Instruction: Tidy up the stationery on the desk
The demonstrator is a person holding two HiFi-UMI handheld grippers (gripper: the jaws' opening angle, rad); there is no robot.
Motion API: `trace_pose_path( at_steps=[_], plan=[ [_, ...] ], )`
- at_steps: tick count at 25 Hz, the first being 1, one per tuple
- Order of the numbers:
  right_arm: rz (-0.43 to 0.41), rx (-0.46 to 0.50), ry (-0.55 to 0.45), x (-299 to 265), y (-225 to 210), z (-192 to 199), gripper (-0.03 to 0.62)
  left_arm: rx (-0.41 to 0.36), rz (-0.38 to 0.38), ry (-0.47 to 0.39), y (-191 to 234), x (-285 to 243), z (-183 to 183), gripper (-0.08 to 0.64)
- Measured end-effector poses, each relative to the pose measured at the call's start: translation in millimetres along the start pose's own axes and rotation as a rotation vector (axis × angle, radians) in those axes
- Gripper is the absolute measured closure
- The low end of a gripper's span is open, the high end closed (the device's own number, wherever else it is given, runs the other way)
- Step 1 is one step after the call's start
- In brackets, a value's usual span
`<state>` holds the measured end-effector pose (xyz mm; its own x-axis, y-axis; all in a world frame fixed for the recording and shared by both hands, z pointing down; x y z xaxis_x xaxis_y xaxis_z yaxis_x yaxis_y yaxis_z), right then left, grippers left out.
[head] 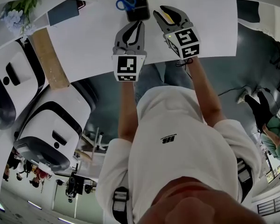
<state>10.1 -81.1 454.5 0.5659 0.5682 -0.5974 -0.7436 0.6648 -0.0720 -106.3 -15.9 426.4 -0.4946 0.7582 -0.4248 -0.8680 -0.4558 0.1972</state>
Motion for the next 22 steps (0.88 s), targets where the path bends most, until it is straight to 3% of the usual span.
trace_pose_path(
  at_steps=[11,22],
  plan=[
    [0.045,-0.013,0.126,-5,-28,49,0.502,-0.011,0.063,0.036,-17,-29,7,0.560],
    [0.006,0.053,0.247,-27,-33,76,0.500,0.006,0.084,0.061,-22,-51,17,0.560]
  ],
)
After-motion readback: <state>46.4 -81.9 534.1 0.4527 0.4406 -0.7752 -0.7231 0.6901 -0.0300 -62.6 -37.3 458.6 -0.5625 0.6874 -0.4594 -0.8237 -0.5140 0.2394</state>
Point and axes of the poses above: the fingertips, and each gripper's own axes: x backward along the fingers, y to its left, z out of its underside, the point moved 6 cm from there along x, backward along the fingers, and after that the axes turned 5 degrees about z, right-handed, at the moved point
